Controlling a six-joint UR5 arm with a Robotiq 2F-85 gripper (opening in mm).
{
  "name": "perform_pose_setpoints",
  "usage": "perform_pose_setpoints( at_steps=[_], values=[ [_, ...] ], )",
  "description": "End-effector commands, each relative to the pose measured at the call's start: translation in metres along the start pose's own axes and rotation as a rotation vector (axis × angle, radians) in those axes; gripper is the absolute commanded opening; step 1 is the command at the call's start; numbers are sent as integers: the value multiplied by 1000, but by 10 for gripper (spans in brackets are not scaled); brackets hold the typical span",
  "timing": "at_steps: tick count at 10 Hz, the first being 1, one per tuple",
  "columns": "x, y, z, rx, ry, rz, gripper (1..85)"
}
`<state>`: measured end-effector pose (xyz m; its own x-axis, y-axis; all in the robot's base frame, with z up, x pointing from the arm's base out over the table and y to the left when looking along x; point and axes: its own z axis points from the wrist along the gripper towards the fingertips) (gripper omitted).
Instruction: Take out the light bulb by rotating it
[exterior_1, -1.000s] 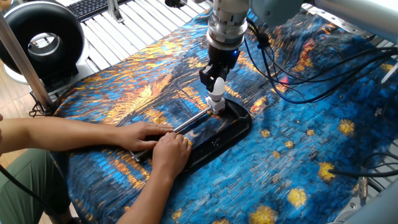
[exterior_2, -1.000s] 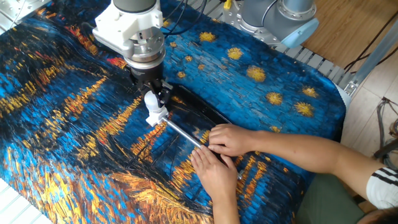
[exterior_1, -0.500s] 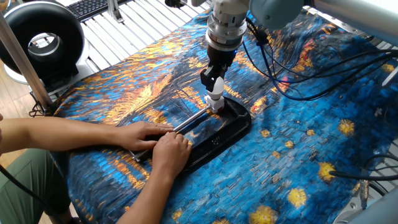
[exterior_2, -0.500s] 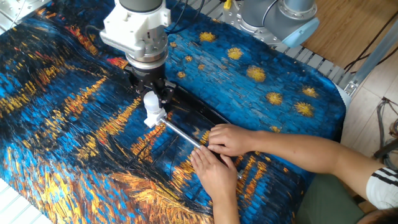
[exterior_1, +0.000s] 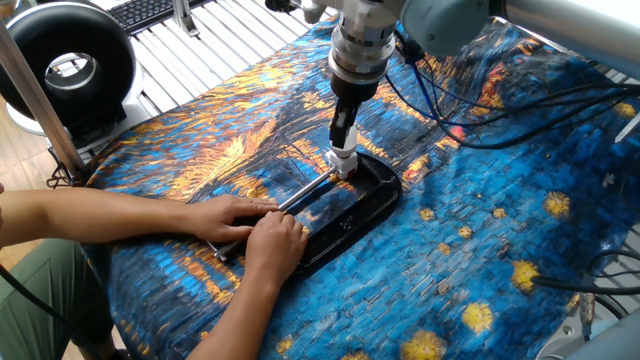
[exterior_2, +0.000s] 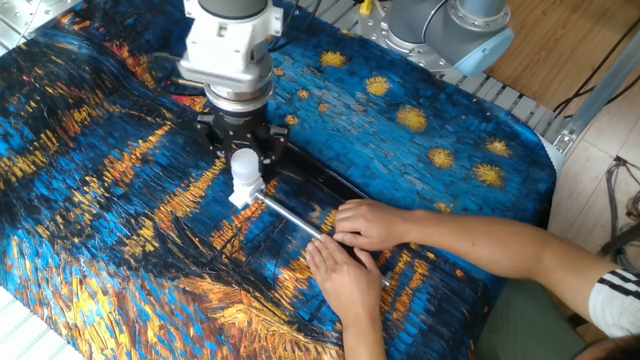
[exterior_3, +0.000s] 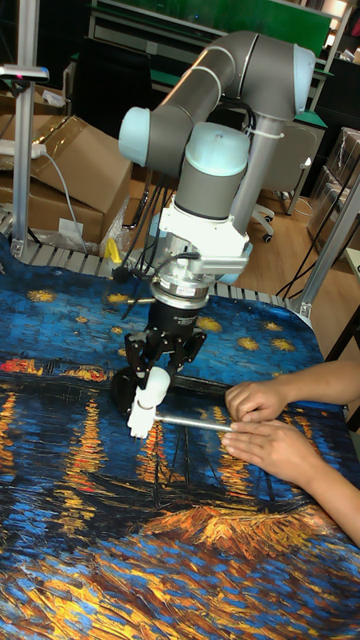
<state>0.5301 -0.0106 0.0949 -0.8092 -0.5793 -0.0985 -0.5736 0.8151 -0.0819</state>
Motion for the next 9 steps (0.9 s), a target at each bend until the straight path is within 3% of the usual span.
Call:
perform_pose_setpoints(
  at_steps=[1,4,8,9],
  values=[
    [-6,1,2,-6,-37,-220,13],
    [-9,2,4,-6,-57,-375,10],
    [-7,-7,4,21,-49,-565,10],
    [-5,-6,4,12,-43,-594,60]
  ],
)
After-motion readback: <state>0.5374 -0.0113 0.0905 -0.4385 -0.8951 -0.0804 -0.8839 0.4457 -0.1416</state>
